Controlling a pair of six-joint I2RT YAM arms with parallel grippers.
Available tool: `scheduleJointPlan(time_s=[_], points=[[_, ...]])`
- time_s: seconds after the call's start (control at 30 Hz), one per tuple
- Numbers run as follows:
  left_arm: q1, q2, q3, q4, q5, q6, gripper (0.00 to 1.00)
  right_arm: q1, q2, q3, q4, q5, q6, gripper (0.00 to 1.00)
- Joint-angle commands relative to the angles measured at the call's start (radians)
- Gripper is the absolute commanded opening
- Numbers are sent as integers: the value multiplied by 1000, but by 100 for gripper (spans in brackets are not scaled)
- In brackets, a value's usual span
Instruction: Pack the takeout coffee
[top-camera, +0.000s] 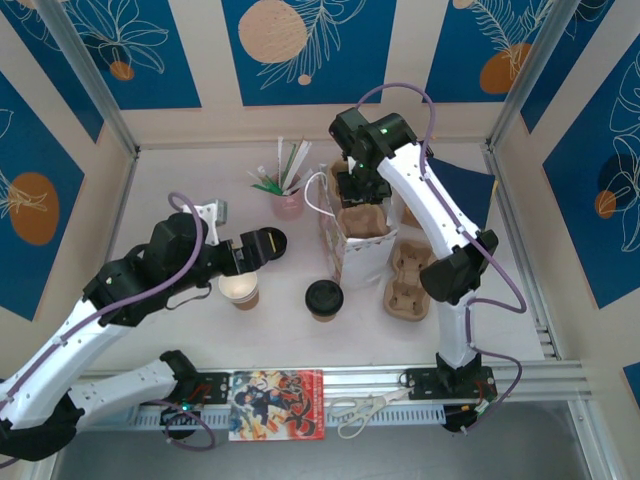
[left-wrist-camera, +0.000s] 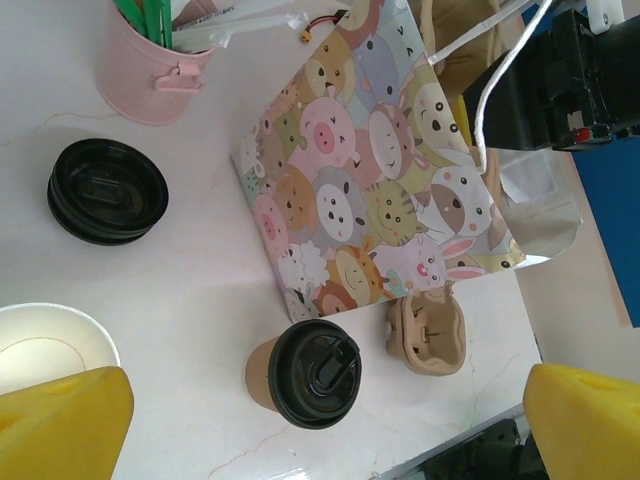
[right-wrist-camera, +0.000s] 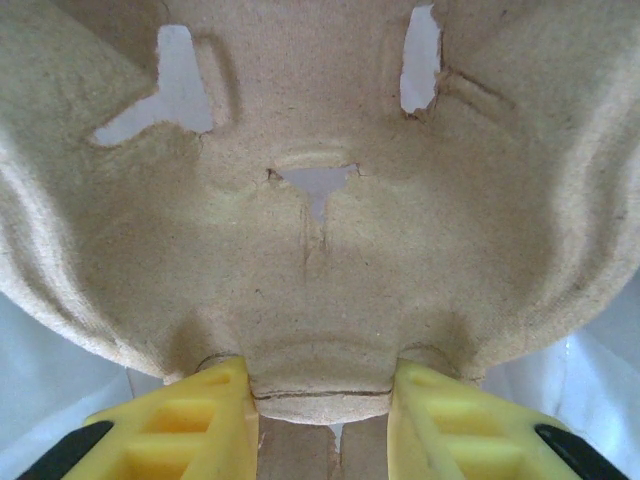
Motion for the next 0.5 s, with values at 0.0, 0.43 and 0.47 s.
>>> scheduleJointPlan(time_s=[0.0, 0.43, 0.47], points=[[16, -16, -11, -20, 12, 24, 100, 1, 9, 24, -73, -31, 23, 34], [22, -27, -26, -16, 22, 22, 100, -4, 30, -1, -82, -34, 15, 34], [22, -27, -27, -15, 22, 22, 100, -4, 30, -8, -81, -33, 14, 34]])
